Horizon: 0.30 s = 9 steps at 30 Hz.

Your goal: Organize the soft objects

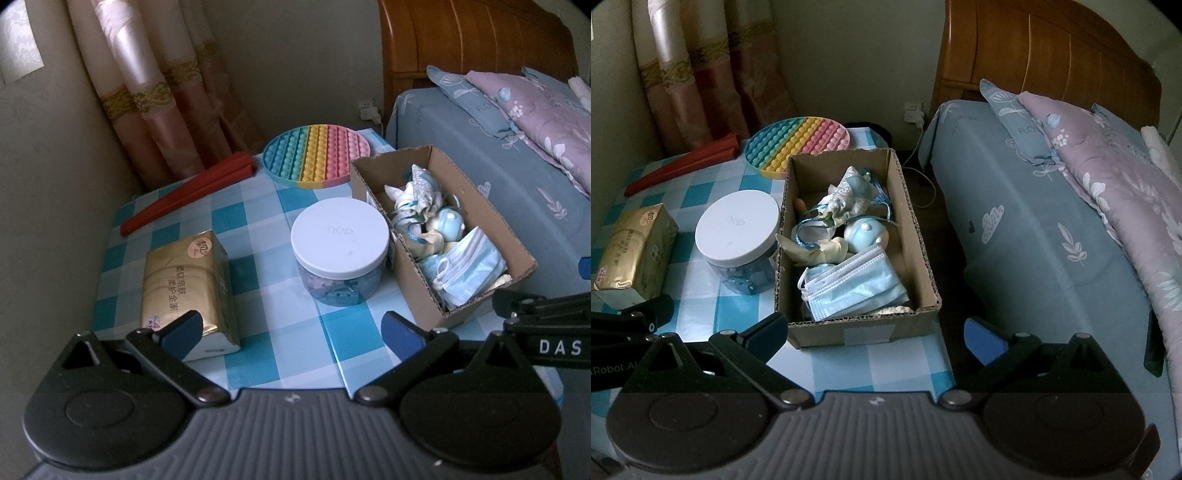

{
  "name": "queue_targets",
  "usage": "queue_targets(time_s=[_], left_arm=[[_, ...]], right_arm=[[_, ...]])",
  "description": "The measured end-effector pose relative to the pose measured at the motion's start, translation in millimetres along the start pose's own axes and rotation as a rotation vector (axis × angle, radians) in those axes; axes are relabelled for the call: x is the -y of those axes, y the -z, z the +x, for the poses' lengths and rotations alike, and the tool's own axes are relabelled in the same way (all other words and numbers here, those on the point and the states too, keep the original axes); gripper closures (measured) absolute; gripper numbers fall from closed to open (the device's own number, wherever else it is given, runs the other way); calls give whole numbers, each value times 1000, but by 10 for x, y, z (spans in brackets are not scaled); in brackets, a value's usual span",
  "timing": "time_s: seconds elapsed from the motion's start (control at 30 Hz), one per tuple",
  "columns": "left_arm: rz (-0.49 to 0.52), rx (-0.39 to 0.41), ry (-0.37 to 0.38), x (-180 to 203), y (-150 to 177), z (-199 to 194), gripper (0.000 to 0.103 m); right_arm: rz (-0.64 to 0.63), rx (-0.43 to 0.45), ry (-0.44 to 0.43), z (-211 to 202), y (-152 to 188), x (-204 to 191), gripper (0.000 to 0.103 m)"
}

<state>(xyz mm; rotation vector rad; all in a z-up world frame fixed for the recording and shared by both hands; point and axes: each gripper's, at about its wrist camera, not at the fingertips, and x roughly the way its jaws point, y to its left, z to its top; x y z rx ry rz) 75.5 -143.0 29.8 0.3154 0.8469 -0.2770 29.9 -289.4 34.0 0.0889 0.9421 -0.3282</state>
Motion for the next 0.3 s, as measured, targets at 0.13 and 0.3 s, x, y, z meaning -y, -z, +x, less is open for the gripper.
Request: queue_targets(time_s=[0.13, 0.3], left_arm=[[-1, -1, 0, 4, -1, 0, 1], [-3, -2, 3, 27, -1, 2, 1]], right_arm=[[-1, 0, 1, -1, -3, 2, 0], [-2, 2, 1, -1, -3, 3, 0]])
